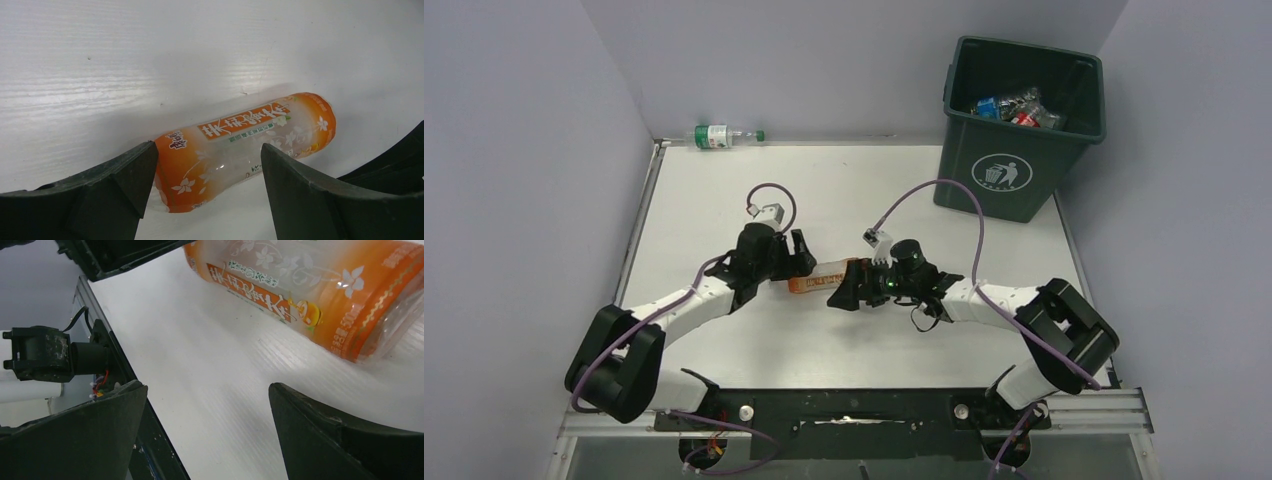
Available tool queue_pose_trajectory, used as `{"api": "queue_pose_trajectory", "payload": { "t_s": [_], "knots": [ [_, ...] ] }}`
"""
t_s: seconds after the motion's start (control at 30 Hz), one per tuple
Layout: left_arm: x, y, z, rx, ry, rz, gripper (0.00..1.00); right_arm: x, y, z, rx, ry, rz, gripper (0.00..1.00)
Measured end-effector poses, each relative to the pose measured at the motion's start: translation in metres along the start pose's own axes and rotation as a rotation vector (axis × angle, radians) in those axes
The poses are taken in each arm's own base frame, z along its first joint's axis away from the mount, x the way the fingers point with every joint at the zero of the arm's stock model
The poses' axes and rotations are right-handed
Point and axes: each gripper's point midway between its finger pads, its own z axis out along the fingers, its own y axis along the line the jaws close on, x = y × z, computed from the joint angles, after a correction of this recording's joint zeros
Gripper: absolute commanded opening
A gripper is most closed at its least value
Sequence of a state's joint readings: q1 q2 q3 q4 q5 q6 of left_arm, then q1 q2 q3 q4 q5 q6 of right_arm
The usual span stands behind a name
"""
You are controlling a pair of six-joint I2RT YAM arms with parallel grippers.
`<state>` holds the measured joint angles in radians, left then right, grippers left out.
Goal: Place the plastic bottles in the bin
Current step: Pick up the plastic bottle at the center of the board.
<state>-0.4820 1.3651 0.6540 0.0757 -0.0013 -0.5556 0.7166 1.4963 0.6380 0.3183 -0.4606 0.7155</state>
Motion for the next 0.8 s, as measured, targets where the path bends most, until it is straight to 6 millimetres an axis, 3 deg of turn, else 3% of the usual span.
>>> {"api": "queue_pose_trajectory", "payload": {
  "t_s": [0.3,0.6,0.8],
  "knots": [
    [0.013,-0.004,-0.007,0.037,0.021,-0.031,0.76,-0.008,-0.038,0.006,0.076,0.005,0.072,0.98],
    [0.023,-0.031,-0.017,0.134,0.022,-0.059,0.76,-0.048,-0.059,0.009,0.093,-0.053,0.108,0.98],
    [0.045,-0.054,-0.022,0.199,0.061,-0.061,0.76,-0.050,-0.068,0.025,0.077,-0.027,0.132,0.98]
  ]
}}
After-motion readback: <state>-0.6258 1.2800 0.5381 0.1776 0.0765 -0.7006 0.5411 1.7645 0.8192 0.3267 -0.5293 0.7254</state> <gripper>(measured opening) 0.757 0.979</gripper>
